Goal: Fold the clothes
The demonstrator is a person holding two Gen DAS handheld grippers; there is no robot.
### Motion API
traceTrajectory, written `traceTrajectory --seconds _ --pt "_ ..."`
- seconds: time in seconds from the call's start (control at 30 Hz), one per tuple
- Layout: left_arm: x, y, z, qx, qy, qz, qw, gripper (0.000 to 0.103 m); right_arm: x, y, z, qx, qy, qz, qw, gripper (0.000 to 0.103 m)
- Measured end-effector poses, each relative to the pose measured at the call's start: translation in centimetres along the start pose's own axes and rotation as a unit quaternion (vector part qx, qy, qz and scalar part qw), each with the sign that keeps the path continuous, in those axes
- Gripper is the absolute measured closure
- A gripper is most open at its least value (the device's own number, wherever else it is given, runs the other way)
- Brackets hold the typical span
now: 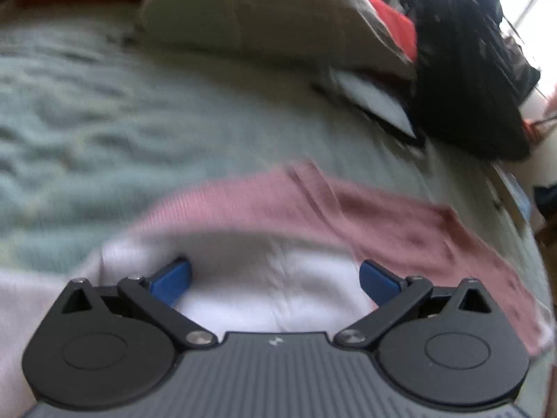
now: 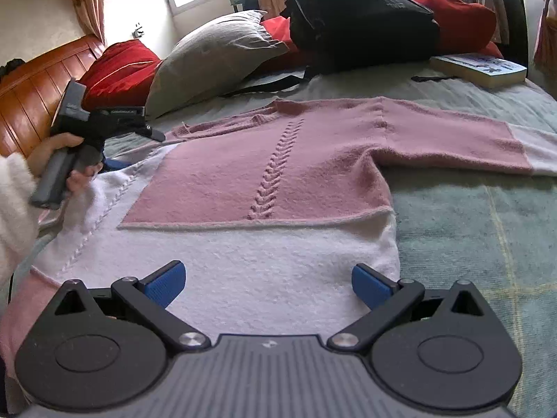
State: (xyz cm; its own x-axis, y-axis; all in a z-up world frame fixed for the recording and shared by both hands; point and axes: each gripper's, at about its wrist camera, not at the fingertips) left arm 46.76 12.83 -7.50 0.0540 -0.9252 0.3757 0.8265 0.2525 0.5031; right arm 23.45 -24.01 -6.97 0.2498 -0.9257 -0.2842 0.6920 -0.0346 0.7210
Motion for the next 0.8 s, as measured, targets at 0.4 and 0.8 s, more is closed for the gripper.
traceTrajectory --seconds 0.4,0.8 --pt "-1.5 2.8 0.0 0.018 -0.006 0.041 0.9990 0.001 0.0 -0.1 0.1 0.002 0.007 -0.006 1.000 0.000" --pt "-1.6 -0.1 -0.8 -0.037 0.018 -0.005 0.9992 0.001 -0.6 -0.4 -0.2 -0.006 0.001 0.001 1.000 0.000"
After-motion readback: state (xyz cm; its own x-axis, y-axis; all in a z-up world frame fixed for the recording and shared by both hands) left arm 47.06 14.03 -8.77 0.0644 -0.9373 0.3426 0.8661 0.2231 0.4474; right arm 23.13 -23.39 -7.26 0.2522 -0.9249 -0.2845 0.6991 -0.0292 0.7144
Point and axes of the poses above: each gripper's, at about its wrist camera, not at the fingertips, and z roughly against the way its jaws point, x to its right, y to its top, and after that the axes turned 2 degrees about y, right-handed
